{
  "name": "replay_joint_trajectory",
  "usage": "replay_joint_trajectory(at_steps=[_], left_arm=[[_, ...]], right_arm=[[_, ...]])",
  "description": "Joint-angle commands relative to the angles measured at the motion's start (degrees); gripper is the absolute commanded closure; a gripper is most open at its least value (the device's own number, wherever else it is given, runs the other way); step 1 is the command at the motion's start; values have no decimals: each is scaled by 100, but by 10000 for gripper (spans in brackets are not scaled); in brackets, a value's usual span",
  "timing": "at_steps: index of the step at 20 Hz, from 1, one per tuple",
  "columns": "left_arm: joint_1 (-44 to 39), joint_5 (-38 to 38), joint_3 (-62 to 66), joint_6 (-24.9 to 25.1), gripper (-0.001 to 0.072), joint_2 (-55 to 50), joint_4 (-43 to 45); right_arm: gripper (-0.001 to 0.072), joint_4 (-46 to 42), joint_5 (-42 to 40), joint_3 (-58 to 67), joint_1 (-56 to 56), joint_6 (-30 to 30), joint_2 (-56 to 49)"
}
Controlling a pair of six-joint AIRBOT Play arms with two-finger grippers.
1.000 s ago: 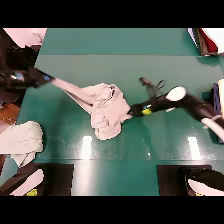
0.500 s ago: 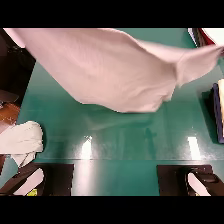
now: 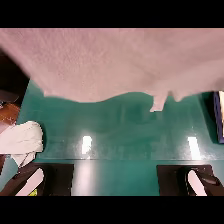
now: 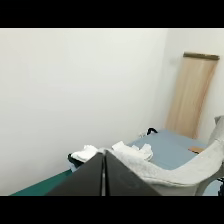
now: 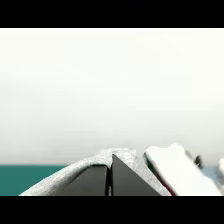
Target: Fold the shirts.
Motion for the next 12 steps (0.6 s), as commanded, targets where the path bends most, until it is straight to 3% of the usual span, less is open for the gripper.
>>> replay_joint_trajectory(at_steps=[1, 4, 7, 12], left_arm=[[0, 138, 70, 39, 688, 173, 155], [0, -37, -413, -256, 688, 168, 1346], [0, -326, -1882, -437, 688, 79, 1779], [-2, -656, -4529, -413, 688, -717, 1950]], right_arm=[[700, 11, 203, 621, -527, -39, -164], [700, 479, 1021, 1010, -643, -37, -846], [701, 1167, 1779, 1001, -210, 35, -1814], [701, 533, 2188, -28, 1180, 162, -3558]])
